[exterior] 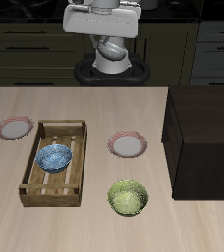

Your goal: Place the white bowl on the off-center plate and place the blue bowl on top of the wooden shelf

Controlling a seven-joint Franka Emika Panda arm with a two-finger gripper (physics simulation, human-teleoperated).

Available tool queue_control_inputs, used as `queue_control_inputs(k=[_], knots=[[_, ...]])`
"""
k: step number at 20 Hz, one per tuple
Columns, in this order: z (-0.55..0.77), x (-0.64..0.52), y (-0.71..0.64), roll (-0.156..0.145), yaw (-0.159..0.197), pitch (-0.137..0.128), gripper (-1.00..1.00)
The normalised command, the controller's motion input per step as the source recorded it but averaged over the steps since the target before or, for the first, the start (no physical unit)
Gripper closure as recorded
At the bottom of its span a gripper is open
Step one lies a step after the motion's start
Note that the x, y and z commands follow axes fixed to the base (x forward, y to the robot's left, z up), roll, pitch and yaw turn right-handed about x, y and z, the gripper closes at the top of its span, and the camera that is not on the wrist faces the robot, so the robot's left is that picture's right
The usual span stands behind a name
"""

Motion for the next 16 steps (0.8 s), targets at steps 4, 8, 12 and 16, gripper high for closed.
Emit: queue_control_inputs(k=[4,8,12,16], knots=[[0.03,-0.13,-0.53,-0.028,-0.005,-0.006,1.00],[0.01,-0.27,-0.52,-0.013,0.000,-0.014,1.00],[0.00,-0.27,-0.64,-0.041,-0.002,-0.020,1.00],[0.03,-0.16,-0.44,-0.031,0.002,-0.021,1.00]])
